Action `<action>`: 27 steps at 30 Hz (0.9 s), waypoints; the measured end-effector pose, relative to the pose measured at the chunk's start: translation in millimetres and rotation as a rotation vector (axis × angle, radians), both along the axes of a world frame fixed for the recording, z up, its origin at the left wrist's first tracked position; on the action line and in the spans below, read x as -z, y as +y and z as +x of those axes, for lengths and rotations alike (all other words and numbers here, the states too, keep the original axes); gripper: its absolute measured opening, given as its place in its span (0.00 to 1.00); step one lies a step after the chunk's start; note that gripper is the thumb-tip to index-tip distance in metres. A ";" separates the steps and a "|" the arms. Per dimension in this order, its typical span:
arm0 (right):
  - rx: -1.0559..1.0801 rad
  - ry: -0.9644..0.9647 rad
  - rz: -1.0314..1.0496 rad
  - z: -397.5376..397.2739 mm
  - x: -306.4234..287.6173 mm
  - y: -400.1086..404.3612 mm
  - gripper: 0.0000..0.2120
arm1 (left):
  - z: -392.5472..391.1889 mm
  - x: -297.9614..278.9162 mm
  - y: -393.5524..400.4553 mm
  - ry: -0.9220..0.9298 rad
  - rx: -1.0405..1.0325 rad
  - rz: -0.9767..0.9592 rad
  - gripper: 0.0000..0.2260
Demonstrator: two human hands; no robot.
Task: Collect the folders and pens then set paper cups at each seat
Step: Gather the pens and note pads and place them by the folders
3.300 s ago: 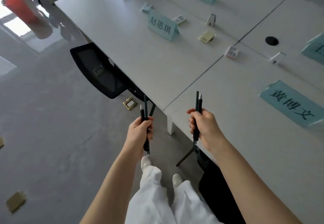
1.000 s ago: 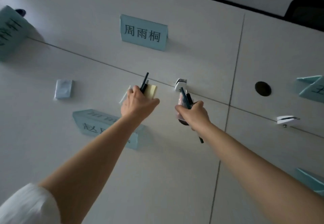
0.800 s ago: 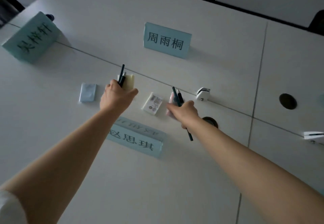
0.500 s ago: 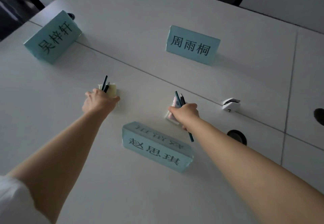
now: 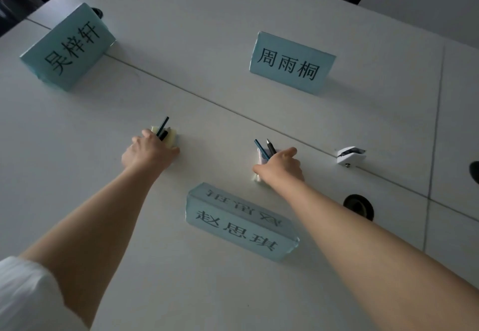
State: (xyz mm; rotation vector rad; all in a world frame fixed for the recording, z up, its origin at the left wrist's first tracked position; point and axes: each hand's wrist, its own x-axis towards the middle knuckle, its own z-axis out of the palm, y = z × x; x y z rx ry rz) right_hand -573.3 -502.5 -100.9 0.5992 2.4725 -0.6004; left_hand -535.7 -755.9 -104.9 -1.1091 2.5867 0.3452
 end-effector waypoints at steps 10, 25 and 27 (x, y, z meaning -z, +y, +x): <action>-0.075 0.054 0.027 25.3 -33.6 53.1 0.33 | 25.8 -46.7 38.8 0.145 0.023 -0.034 0.28; -0.073 0.294 -0.357 197.9 -158.7 184.5 0.27 | 194.7 -153.5 229.5 0.447 -0.027 0.368 0.19; -0.041 0.288 -0.378 238.8 -162.6 212.6 0.24 | 243.3 -147.7 263.9 0.450 -0.056 0.426 0.19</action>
